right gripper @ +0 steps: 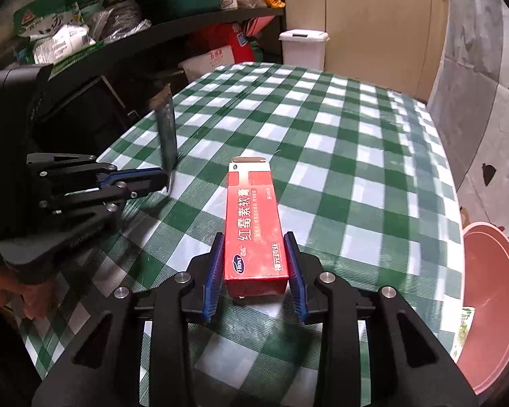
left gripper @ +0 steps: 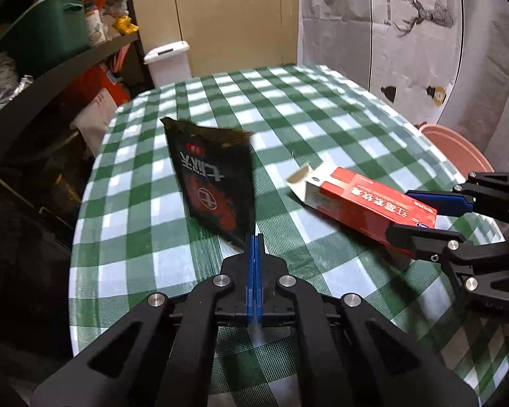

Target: Collect trash

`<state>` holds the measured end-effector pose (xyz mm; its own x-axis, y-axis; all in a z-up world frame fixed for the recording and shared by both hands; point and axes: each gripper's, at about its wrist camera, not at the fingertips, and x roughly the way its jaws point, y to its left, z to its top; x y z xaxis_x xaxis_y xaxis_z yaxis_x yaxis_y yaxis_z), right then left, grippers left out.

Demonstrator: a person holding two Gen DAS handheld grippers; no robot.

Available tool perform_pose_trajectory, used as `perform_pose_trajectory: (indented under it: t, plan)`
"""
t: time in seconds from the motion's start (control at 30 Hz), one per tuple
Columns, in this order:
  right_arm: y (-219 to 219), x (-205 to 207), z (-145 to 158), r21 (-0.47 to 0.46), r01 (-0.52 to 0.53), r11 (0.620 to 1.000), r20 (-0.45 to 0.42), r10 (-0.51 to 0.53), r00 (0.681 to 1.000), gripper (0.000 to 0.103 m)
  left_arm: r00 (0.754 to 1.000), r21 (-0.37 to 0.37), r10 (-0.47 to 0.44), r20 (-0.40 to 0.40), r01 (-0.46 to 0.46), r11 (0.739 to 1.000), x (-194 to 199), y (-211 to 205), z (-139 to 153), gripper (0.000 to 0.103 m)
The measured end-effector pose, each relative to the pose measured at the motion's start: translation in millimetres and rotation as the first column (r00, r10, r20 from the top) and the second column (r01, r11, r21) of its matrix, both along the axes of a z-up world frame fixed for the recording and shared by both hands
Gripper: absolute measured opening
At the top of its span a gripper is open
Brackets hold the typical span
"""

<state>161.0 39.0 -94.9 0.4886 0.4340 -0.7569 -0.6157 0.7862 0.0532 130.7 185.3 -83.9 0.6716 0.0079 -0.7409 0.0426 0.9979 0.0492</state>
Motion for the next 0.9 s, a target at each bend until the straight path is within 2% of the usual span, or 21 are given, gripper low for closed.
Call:
perform_pose_trajectory:
  t: [0.43, 0.7, 0.9]
  plan:
    - [-46.5, -4.7, 34.8, 0.061, 0.113, 0.992, 0.075, -0.118, 0.990, 0.035, 0.998, -0.017, -0.007, 0.063, 0.008, 1.000, -10.9, -17.6, 29.7, 0.000]
    - [-83.9, -4.9, 56.4, 0.108, 0.208, 0.972, 0.140, -0.222, 0.965, 0.035, 0.995, -0.027, -0.021, 0.099, 0.024, 0.999, -15.4, -35.5, 45.0, 0.000]
    - [-97.8, -6.5, 66.9, 0.120, 0.236, 0.964, 0.172, -0.254, 0.952, 0.035, 0.992, -0.045, -0.030, 0.122, 0.035, 0.998, -14.3, -47.7, 55.0, 0.000]
